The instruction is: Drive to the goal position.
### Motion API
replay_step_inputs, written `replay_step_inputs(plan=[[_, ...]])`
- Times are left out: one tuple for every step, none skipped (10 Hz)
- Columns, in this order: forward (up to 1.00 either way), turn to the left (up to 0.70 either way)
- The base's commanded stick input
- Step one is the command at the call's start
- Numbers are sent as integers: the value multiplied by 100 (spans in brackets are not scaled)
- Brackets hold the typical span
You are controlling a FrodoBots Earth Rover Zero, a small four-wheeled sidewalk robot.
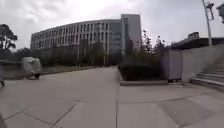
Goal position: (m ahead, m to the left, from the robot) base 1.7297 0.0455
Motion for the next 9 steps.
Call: replay_step_inputs(plan=[[70,1],[70,1],[70,9],[70,15],[70,15],[70,9],[70,2],[70,1],[70,1]])
